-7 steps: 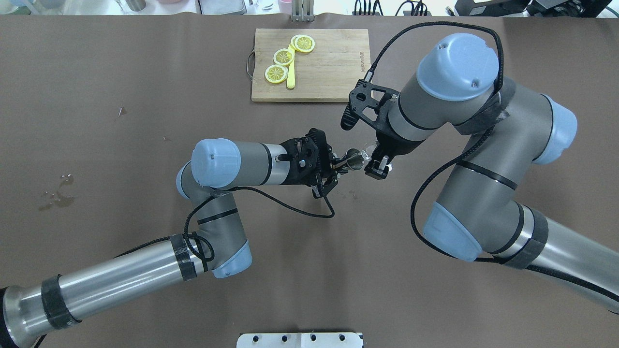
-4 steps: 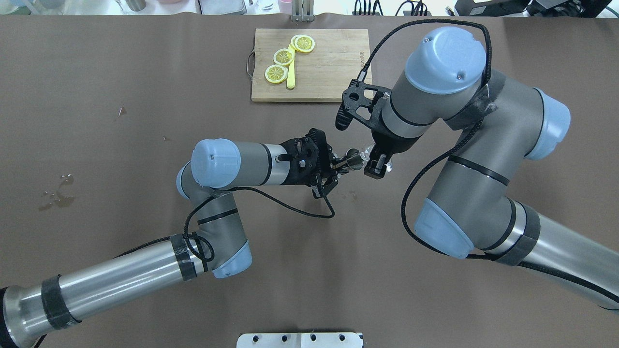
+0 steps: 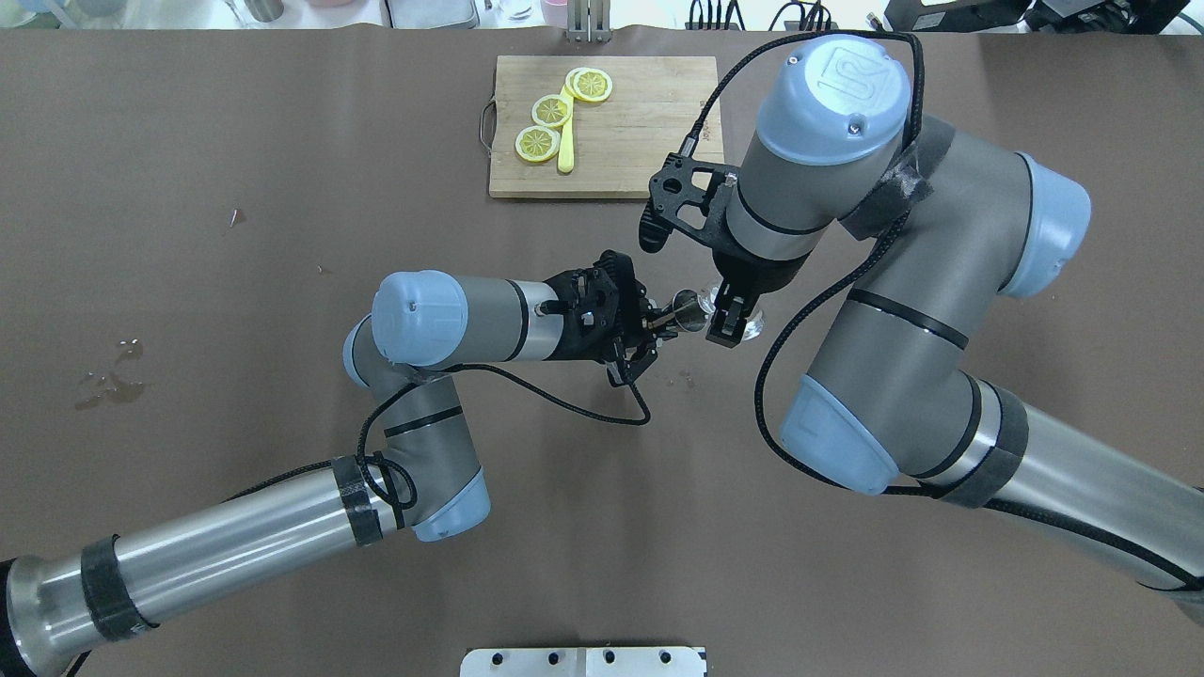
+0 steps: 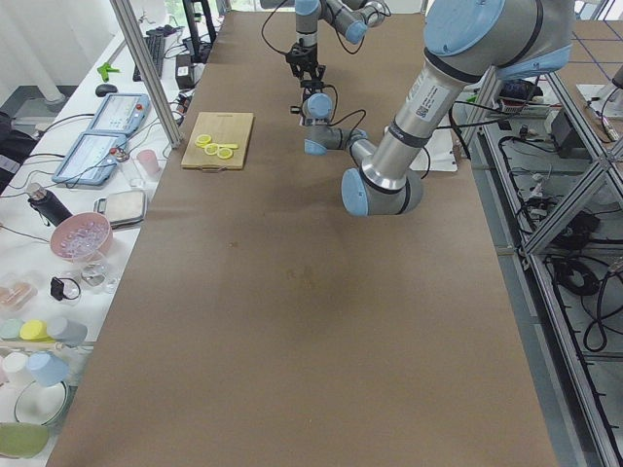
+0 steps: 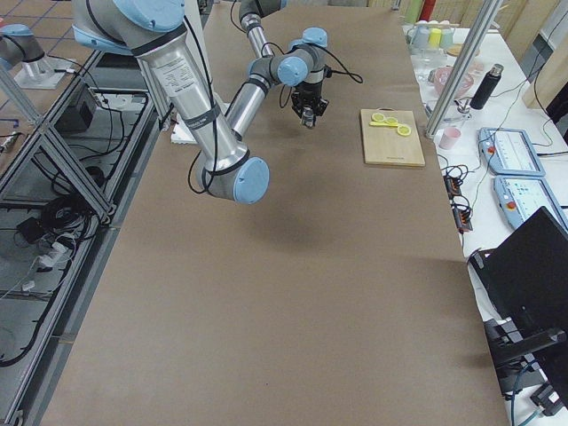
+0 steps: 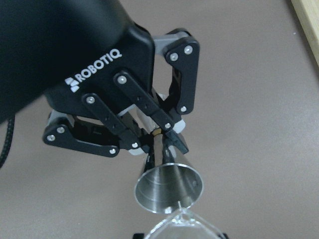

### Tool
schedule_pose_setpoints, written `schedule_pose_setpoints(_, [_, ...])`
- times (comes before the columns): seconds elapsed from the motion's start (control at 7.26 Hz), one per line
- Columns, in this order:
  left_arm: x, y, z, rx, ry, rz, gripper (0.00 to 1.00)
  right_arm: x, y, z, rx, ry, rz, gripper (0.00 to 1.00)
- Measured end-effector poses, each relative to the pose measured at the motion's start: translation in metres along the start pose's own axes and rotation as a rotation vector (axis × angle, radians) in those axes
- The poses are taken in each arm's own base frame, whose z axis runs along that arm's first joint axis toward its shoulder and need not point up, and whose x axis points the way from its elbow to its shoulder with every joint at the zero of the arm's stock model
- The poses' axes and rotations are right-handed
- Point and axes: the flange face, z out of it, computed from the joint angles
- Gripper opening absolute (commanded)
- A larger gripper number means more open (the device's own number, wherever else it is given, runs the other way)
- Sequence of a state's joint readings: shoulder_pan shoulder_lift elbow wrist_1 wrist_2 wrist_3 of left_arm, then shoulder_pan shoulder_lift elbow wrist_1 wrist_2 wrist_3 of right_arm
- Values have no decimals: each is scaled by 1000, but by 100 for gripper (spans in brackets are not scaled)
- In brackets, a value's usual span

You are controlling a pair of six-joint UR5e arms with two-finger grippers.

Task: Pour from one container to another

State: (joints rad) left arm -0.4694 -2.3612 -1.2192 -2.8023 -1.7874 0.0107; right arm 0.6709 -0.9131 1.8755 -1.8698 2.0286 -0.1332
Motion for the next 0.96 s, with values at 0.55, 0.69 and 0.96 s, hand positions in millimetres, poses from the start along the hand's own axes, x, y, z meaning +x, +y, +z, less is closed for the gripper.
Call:
schedule_pose_setpoints(0.55, [0, 0, 0, 3, 0, 1, 0, -1, -10, 2, -64, -12, -5, 0])
schedule_pose_setpoints(0.69, [0, 0, 0, 5, 0, 0, 0, -1, -12, 2, -73, -15, -10, 0])
schedule_pose_setpoints(0.96, [0, -1, -1, 11, 1, -7, 0, -1, -18, 4, -88, -18, -17, 0])
